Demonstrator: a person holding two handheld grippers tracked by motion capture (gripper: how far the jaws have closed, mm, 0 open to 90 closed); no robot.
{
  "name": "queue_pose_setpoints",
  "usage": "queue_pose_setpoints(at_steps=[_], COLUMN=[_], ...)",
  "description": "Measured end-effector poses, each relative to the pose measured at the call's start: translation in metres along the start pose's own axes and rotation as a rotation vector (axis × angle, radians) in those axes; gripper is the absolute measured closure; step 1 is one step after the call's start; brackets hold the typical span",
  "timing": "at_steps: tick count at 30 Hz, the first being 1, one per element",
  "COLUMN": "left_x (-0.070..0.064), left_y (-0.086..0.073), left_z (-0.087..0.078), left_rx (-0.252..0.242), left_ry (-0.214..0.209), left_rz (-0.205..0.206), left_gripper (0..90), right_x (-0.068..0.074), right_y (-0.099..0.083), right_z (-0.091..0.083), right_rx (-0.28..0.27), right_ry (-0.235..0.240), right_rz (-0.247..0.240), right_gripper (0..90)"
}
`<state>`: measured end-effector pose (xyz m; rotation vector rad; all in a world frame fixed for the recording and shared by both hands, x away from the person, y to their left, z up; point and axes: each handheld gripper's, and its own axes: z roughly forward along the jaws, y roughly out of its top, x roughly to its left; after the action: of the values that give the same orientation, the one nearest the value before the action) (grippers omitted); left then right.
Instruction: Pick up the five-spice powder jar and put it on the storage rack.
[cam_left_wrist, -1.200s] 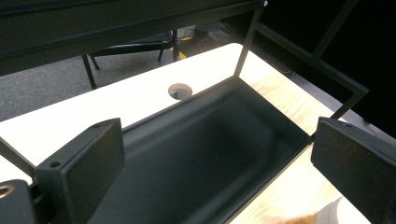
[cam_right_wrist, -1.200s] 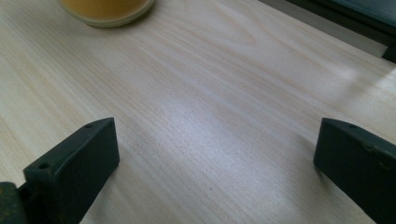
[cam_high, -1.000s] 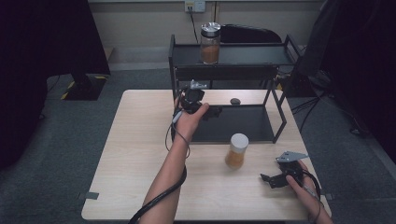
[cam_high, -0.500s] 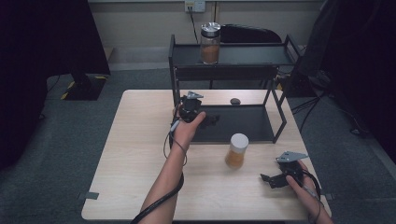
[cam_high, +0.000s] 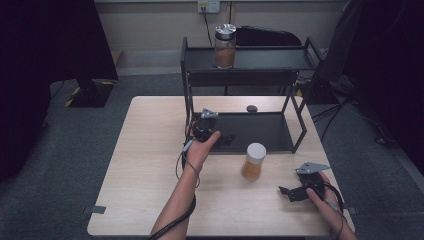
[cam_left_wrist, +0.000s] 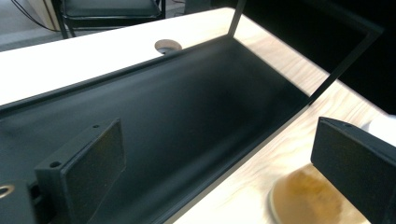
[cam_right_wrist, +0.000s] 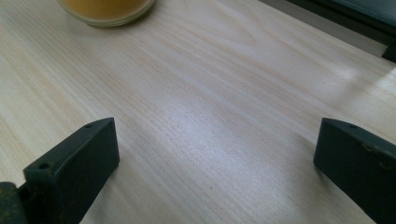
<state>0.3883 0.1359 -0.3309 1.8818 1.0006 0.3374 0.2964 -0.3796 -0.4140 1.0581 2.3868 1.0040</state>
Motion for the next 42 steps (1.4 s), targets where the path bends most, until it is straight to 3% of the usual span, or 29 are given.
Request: queue_pose_setpoints(at_steps=[4,13,17,23,42], left_x=[-0.002,0.001,0.000,0.003,0.013], left_y=[-0.007,-0.032,-0.041,-0.058,-0.097], left_z=[-0.001,0.000,-0.002,-0.006,-0.029], left_rx=[0.005,0.017,0.022,0.025,0.046], left_ry=[0.002,-0.022,-0.018,-0.032,0.000], left_rz=[0.024,0.013,0.038,0.042,0.026], left_gripper=[2.5,2.5,2.5,2.4,2.4], right_x=[0.000,0.000,0.000,0.000,0.000], right_y=[0.000,0.000,0.000,0.000,0.000], right_z=[0.000,0.000,0.000,0.000,0.000], right_rx=[0.000,0.000,0.000,0.000,0.000], right_ry=[0.000,0.000,0.000,0.000,0.000], right_rz=[0.000,0.000,0.000,0.000,0.000], right_gripper=[0.0,0.0,0.0,0.0,0.0])
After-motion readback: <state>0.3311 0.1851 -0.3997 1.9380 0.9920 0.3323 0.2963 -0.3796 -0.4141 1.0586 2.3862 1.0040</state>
